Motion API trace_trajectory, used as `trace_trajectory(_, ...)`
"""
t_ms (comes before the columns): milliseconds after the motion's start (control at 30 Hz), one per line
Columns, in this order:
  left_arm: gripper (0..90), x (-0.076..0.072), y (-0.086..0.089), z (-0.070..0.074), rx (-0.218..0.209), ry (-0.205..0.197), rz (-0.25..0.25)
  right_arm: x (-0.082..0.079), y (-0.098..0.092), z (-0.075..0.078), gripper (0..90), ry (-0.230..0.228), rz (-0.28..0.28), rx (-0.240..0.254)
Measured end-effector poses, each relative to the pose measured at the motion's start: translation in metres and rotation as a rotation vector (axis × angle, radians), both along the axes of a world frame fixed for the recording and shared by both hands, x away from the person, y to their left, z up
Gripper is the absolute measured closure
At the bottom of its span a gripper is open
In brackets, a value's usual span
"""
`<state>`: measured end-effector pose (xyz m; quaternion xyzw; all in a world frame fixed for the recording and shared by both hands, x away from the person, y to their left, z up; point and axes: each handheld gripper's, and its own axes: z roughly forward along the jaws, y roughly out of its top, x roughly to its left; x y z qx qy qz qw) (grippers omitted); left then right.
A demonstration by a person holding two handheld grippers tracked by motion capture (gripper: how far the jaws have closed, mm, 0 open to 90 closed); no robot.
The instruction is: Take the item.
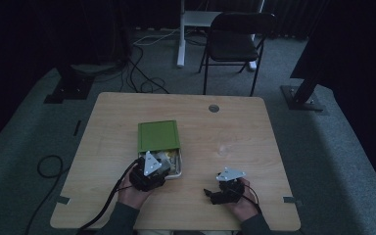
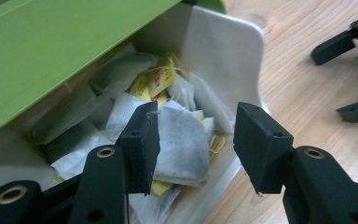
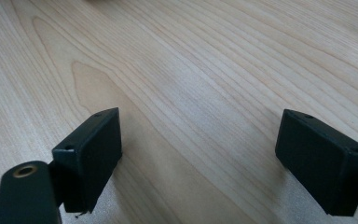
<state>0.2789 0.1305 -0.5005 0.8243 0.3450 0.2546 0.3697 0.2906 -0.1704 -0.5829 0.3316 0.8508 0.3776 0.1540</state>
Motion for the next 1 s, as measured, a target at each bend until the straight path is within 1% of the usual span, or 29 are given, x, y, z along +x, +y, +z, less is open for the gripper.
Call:
trace_trajectory(167,53.8,0.001,-0.002,-0.004,0.028,0.013,0.012,0.0,0.0,0.0,14.0,0.0,0.0,0.0)
trace_trajectory(267,54.5,0.003,-0.002,-0.007,0.045,0.018,0.033,0.0,0.0,0.0,14.0,0.0,0.0,0.0)
trace_trajectory(333,55.2,0.004,-0.001,-0.009,0.042,0.029,0.04,0.0,0.0,0.0,14.0,0.0,0.0,0.0)
trace_trajectory(400,57.2,0.003,0.0,-0.01,0.031,0.029,0.037,0.0,0.0,0.0,14.0,0.0,0.001,-0.001)
trace_trajectory(500,59.7,0.003,0.0,-0.01,0.036,0.034,0.042,0.0,0.0,0.0,14.0,0.0,0.001,-0.001)
trace_trajectory(533,59.7,0.005,0.0,-0.012,0.044,0.045,0.046,0.0,0.0,0.0,14.0,-0.001,0.001,-0.001)
trace_trajectory(633,64.8,0.006,-0.001,-0.015,0.053,0.059,0.057,0.0,0.0,0.0,14.0,0.0,0.001,-0.001)
trace_trajectory(700,69.3,0.006,0.0,-0.016,0.053,0.058,0.065,0.0,0.0,0.0,14.0,-0.001,0.001,-0.001)
trace_trajectory(733,69.3,0.006,0.0,-0.016,0.053,0.058,0.065,0.0,0.0,0.0,14.0,0.0,0.001,-0.001)
trace_trajectory(767,76.0,0.007,0.002,-0.015,0.037,0.056,0.08,0.0,0.0,0.0,14.0,0.0,0.001,-0.001)
trace_trajectory(833,81.4,0.007,0.002,-0.014,0.026,0.059,0.073,0.0,0.0,0.0,14.0,0.0,0.001,-0.001)
trace_trajectory(900,86.2,0.007,0.003,-0.014,0.028,0.054,0.069,0.0,0.0,0.0,14.0,0.0,0.001,-0.001)
trace_trajectory(933,89.4,0.007,0.003,-0.014,0.018,0.051,0.067,0.0,0.0,0.0,14.0,0.0,0.001,-0.001)
trace_trajectory(1000,90.0,0.007,0.003,-0.013,0.01,0.054,0.056,0.0,0.0,0.0,14.0,0.0,0.0,0.0)
